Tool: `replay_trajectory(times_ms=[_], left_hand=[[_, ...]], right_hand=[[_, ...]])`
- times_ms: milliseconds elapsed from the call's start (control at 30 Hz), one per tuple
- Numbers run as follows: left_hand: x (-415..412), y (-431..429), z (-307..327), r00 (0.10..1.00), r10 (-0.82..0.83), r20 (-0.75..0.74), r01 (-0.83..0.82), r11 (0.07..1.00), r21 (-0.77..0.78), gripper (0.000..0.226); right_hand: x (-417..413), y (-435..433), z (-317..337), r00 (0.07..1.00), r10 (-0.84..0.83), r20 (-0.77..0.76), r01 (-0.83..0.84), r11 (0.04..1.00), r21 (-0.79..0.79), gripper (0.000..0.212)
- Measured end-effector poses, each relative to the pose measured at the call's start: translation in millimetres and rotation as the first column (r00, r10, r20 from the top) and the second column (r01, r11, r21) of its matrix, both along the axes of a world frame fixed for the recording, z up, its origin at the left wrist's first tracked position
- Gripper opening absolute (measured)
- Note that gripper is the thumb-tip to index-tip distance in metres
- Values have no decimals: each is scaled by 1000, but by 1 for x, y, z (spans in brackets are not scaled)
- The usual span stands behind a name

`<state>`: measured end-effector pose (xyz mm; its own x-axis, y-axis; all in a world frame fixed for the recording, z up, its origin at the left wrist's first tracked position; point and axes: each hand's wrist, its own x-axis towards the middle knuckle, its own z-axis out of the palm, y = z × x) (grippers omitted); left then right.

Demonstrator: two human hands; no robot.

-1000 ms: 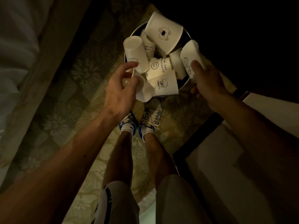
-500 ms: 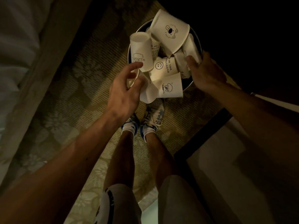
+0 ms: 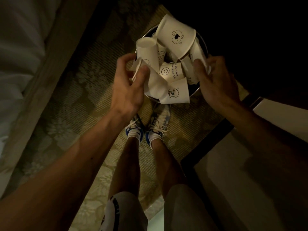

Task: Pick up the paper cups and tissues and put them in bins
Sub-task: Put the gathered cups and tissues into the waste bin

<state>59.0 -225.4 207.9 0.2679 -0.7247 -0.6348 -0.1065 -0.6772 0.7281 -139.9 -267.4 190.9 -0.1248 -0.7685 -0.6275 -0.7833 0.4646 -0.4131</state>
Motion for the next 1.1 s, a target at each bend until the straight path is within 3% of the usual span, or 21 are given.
replay_trajectory(times_ms=[100, 167, 300, 433, 633, 800, 967, 1100], left_hand=[[-14, -20, 0, 983, 137, -123, -134, 990, 32, 11], [-22, -32, -1, 965, 169, -199, -159, 985, 64, 11], [-29, -42, -4, 963, 90, -254, -66, 993, 100, 17], [-27, -32, -12, 986, 7, -165, 19, 987, 159, 19], [-23, -9, -26, 983, -150, -103, 176, 927, 332, 33], [-22, -8, -26, 977, -190, -100, 212, 923, 320, 31], [0, -12, 1, 964, -239, 120, 201, 944, 262, 18], [41, -19, 81, 789, -497, 362, 478, 866, 148, 27]], right_hand=[[13, 9, 14, 966, 13, 259, -14, 1000, 4, 52], [19, 6, 14, 943, -18, 333, 25, 1000, -17, 50], [23, -15, 14, 962, -21, 274, 53, 993, -109, 41], [18, -24, 13, 980, 50, 192, -17, 986, -169, 31], [15, -14, 8, 978, 150, 146, -129, 981, -141, 28], [8, -10, 5, 981, 163, 101, -149, 979, -137, 27], [2, -6, 32, 974, 228, 9, -223, 958, -182, 19], [22, 4, 88, 948, 300, 107, -267, 933, -243, 13]])
